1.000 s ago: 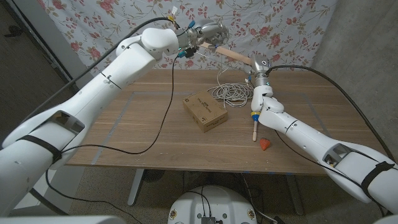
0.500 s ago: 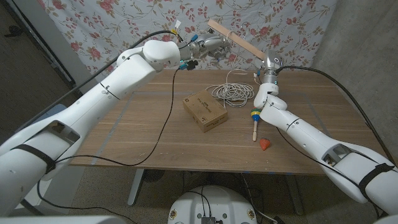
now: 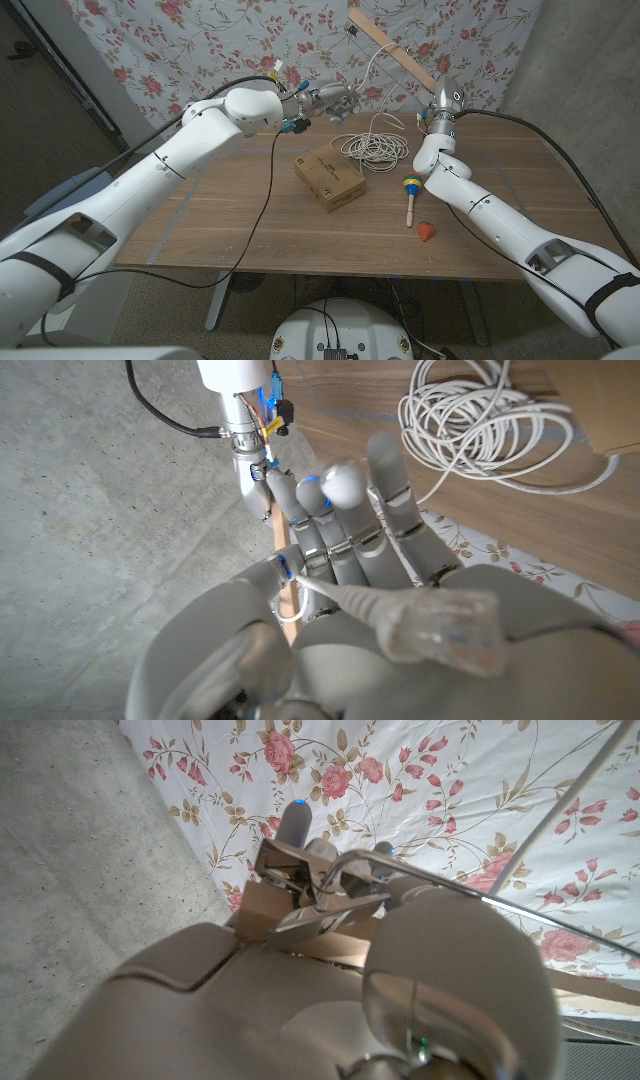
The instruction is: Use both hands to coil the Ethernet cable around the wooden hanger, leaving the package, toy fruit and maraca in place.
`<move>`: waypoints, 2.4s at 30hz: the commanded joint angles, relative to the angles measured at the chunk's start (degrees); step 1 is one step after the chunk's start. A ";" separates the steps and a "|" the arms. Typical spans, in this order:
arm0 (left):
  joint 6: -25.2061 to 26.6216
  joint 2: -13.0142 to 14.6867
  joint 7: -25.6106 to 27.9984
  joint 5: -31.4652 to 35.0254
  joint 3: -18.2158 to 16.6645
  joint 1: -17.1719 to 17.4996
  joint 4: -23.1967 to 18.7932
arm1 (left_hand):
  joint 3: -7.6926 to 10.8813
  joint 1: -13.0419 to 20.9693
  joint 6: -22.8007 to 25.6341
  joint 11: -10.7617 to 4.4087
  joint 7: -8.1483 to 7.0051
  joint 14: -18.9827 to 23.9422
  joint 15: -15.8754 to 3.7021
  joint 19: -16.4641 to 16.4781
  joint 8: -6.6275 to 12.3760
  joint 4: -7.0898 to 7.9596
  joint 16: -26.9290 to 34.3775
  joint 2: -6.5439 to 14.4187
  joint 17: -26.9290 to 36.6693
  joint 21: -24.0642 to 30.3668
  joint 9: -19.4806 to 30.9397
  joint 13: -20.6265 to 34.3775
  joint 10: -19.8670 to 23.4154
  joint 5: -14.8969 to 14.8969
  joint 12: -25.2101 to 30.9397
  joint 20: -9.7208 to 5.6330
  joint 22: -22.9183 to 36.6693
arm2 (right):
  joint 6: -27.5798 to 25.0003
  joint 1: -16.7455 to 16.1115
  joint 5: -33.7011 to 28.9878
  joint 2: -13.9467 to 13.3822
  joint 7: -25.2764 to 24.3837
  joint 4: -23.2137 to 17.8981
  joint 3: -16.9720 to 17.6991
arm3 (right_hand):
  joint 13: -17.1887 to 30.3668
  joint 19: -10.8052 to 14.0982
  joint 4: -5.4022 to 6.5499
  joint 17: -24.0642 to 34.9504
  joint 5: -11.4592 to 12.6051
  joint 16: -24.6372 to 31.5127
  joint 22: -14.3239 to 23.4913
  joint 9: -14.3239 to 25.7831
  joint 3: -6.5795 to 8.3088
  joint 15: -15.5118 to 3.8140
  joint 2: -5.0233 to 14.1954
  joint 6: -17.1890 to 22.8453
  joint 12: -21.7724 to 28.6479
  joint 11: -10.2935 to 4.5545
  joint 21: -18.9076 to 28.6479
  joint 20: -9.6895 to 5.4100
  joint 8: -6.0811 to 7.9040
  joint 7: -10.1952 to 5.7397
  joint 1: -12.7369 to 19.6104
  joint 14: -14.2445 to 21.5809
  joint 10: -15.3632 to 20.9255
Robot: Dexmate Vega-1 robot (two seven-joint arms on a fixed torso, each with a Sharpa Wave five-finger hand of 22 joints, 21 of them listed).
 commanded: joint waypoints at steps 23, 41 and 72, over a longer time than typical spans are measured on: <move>19.36 8.10 12.86 -9.67 -6.29 6.94 -1.51 | -0.12 0.68 -3.76 -3.83 4.22 0.21 -0.03 0.33 1.64 0.19 -0.75 -0.22 0.58 0.49 0.13 13.67 4.96 0.54 12.47 -1.37 -0.65 | 30.23 -3.51 -0.79 -4.55 -4.84 1.91 1.55 | 0.13 -0.52 0.20 0.23 -0.08 0.27 -0.23 0.15 0.65 -3.82 3.63 -0.09 0.10 0.46 -0.27 -5.69 0.59 0.08 -3.79 0.07 -0.12; 9.98 4.31 12.67 -10.46 -8.24 2.10 7.86 | -0.40 0.51 -4.13 -3.92 3.86 0.66 0.05 0.54 2.58 0.44 -0.52 -0.04 1.09 0.45 0.66 14.74 5.13 0.42 12.64 -1.40 -0.63 | 34.54 -5.24 -15.03 -7.09 -7.96 1.85 -1.88 | 0.12 -1.25 0.58 0.23 -0.03 0.10 -0.66 0.14 0.88 -3.79 3.39 -0.73 -0.02 0.54 -0.94 -5.67 0.73 -0.40 -4.38 -1.19 -1.38; 8.05 -0.12 7.86 -8.08 -5.23 -10.03 12.15 | -0.60 0.11 -4.35 -3.63 3.92 0.68 0.13 0.54 3.48 0.47 -0.65 0.24 1.00 0.47 0.11 14.45 5.23 0.10 12.80 -1.36 -0.28 | 30.75 -1.77 -25.74 -7.88 -6.18 5.72 -9.82 | 0.12 -1.33 0.83 0.23 0.10 0.21 -0.78 -0.04 0.99 -3.90 3.37 -0.72 0.16 -0.04 -1.11 -6.13 1.21 -0.94 -5.16 -1.95 -1.70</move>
